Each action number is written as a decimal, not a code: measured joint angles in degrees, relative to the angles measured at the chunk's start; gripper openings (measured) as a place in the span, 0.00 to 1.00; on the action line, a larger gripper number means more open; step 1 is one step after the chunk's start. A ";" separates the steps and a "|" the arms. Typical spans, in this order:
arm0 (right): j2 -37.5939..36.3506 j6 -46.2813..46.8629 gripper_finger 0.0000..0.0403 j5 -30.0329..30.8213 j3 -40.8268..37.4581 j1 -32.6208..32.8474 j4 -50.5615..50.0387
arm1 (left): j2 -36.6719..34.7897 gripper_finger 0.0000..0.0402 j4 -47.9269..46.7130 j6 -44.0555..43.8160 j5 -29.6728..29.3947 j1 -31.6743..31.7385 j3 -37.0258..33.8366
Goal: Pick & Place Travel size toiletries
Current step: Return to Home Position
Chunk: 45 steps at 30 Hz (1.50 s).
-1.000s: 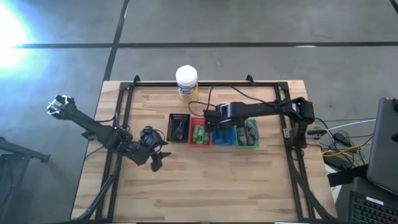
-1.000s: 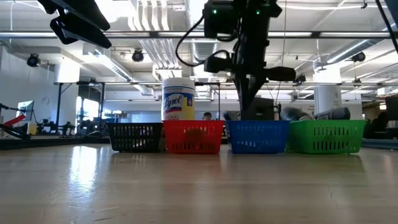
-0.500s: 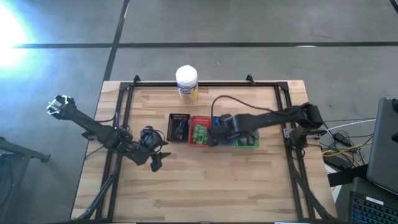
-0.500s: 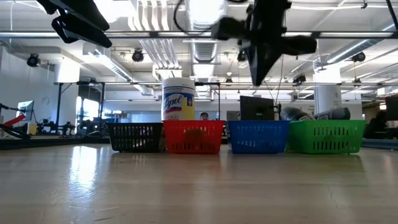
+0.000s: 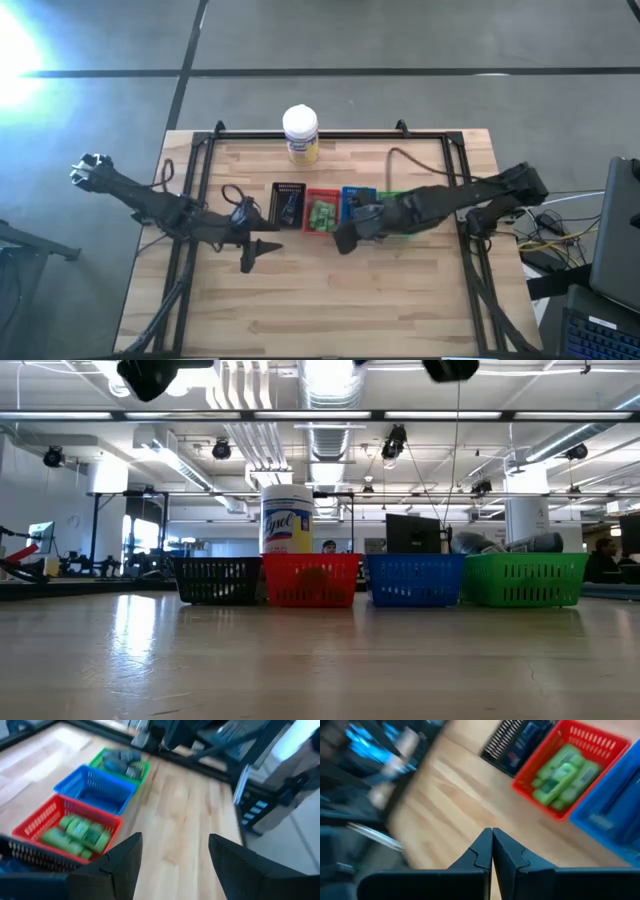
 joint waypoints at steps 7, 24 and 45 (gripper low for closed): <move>-4.76 -10.89 0.02 3.67 0.00 4.07 11.68 | -4.39 0.58 -0.30 -3.94 1.49 -0.04 0.00; -17.19 -27.18 0.02 -14.67 -21.63 0.60 30.76 | 1.93 0.58 21.00 1.94 8.81 8.53 -0.17; -57.57 -35.25 0.02 -17.10 -66.69 -7.75 59.17 | -6.09 0.58 29.34 10.67 24.02 26.59 -12.30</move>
